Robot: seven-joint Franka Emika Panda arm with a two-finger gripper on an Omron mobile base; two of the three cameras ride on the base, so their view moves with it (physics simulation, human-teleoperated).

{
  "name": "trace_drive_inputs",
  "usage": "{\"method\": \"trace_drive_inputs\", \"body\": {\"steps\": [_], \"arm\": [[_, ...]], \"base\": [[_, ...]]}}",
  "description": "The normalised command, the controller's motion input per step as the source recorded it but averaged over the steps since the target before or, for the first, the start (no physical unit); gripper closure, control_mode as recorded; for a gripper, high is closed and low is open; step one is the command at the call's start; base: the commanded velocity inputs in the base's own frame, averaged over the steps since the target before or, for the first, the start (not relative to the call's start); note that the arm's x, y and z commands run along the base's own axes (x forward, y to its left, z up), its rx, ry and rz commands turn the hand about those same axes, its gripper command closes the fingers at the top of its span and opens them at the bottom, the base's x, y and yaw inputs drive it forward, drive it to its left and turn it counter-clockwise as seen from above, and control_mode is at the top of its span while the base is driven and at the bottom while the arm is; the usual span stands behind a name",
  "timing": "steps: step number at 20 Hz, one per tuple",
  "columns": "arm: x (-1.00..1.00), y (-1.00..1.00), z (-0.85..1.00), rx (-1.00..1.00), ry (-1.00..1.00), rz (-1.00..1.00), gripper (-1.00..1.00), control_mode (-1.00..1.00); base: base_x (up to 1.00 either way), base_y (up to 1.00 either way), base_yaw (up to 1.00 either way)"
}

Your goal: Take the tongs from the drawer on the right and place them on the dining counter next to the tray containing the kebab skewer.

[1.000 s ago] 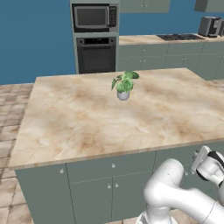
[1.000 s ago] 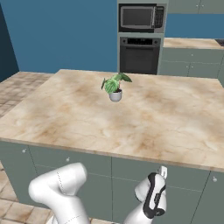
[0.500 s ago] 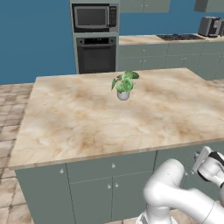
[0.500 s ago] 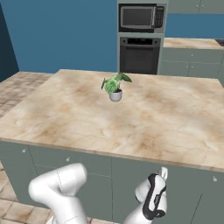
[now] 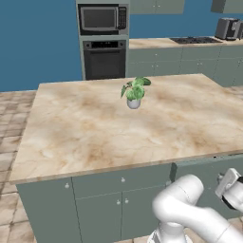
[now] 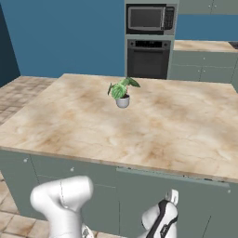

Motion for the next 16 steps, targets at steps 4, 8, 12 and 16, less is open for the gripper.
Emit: {"method": "trace_drive_inputs", "body": {"steps": [4, 8, 12, 16], "arm": [[-0.59, -0.02, 0.00, 0.00, -0.01, 0.00, 1.00, -1.00], [-0.62, -0.03, 0.00, 0.00, -0.02, 0.00, 1.00, -1.00], [-0.64, -0.02, 0.00, 0.01, 0.00, 0.00, 1.00, -1.00], [-0.64, -0.03, 0.00, 0.01, -0.01, 0.00, 1.00, -1.00]], "base": [[0.00, 0.00, 0.00], [0.00, 0.00, 0.00], [0.00, 0.00, 0.00], [0.00, 0.00, 0.00]]}}
